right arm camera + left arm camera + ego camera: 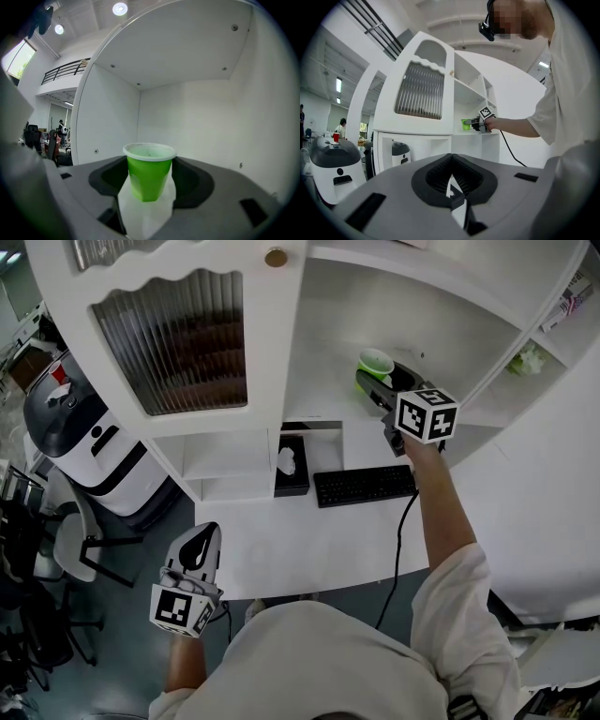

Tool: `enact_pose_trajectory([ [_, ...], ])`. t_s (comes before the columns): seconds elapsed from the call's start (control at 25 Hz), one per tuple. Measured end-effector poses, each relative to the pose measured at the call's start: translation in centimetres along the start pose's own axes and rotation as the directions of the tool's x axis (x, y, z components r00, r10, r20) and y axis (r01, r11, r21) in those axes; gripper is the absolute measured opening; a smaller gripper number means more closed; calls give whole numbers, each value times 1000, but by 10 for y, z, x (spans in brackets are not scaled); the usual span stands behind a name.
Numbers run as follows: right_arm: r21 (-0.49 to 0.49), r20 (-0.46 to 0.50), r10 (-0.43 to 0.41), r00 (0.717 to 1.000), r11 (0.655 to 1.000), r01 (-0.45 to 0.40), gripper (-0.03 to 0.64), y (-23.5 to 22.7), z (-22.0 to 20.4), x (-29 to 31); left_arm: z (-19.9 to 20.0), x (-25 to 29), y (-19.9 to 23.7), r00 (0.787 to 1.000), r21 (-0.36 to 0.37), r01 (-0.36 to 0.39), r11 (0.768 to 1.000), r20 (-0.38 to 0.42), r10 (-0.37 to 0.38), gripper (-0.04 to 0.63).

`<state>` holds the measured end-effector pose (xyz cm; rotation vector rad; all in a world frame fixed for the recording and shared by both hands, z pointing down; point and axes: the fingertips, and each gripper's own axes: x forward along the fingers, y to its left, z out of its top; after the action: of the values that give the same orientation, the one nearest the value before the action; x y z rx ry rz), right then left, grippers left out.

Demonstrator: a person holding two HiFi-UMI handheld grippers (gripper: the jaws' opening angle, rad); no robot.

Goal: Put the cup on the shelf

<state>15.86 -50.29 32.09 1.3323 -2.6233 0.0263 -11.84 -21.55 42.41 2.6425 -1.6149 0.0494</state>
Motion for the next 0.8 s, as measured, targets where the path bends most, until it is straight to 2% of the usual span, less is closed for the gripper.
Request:
enact_pose_trajectory([
  [0.8,-21,-92,-3,996,1000,2,305,4,-18,0,0,2,4,1000,-13,13,1000,1,-13,2],
])
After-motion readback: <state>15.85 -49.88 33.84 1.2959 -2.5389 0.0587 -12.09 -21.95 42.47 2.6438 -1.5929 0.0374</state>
